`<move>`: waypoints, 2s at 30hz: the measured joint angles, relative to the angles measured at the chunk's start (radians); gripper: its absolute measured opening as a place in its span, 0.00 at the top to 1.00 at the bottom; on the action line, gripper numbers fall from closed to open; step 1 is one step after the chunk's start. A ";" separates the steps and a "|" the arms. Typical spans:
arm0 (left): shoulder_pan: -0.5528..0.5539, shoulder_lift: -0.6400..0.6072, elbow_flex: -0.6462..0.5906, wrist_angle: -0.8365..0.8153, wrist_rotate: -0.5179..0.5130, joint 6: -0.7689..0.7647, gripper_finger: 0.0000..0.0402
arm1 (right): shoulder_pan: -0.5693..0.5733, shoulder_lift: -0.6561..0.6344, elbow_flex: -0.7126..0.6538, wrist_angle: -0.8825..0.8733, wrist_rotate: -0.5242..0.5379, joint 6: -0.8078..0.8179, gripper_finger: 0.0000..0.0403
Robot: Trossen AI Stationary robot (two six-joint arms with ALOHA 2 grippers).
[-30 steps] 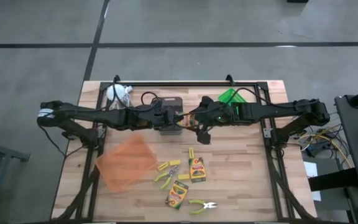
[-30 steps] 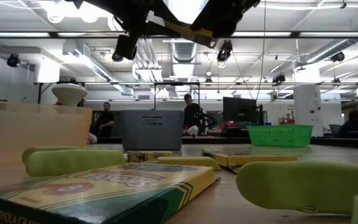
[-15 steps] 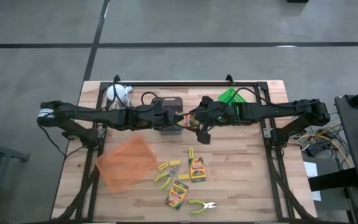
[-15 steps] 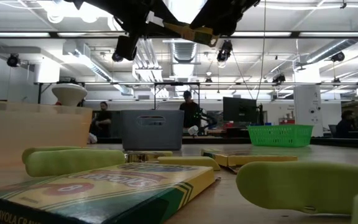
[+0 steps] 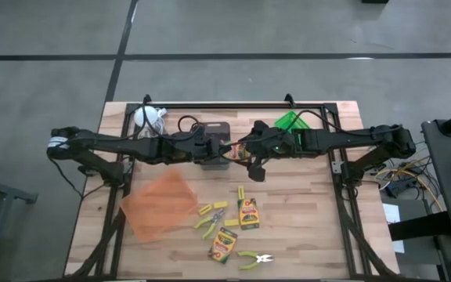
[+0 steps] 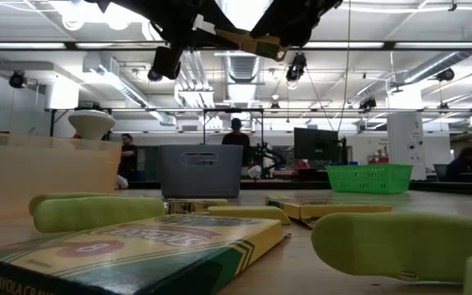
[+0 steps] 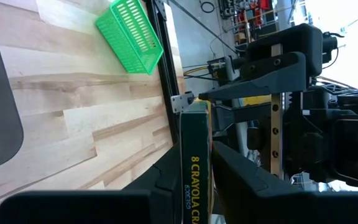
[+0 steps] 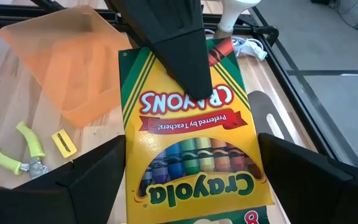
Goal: Pick & Place School Supplies
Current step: Put the pack of crayons into the orange bin
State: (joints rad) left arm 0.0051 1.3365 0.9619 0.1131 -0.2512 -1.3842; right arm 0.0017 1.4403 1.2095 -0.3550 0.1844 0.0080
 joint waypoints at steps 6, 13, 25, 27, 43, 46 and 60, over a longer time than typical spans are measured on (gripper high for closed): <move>0.000 0.000 0.000 0.000 0.000 0.000 0.81 | 0.000 0.000 0.000 0.000 0.000 0.000 0.12; 0.000 0.000 0.001 0.000 0.000 0.000 0.81 | 0.000 0.001 0.000 0.000 0.000 0.000 0.12; 0.000 0.000 0.001 0.000 0.000 0.000 0.81 | 0.000 0.001 0.000 0.000 0.000 -0.001 0.12; 0.000 0.000 0.001 0.000 0.000 0.000 0.81 | 0.000 0.001 0.000 0.000 0.000 -0.001 0.12; 0.000 0.000 0.001 0.000 -0.001 0.000 0.81 | 0.000 0.001 0.000 0.000 0.000 0.039 0.12; 0.000 0.000 0.001 0.001 -0.001 0.000 0.81 | 0.000 0.001 0.000 0.000 0.000 0.070 0.12; 0.000 0.000 0.001 0.001 0.000 0.003 0.81 | 0.000 0.001 0.001 0.002 0.002 0.067 0.08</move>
State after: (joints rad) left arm 0.0048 1.3369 0.9627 0.1136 -0.2512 -1.3813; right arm 0.0017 1.4414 1.2106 -0.3527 0.1863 0.0754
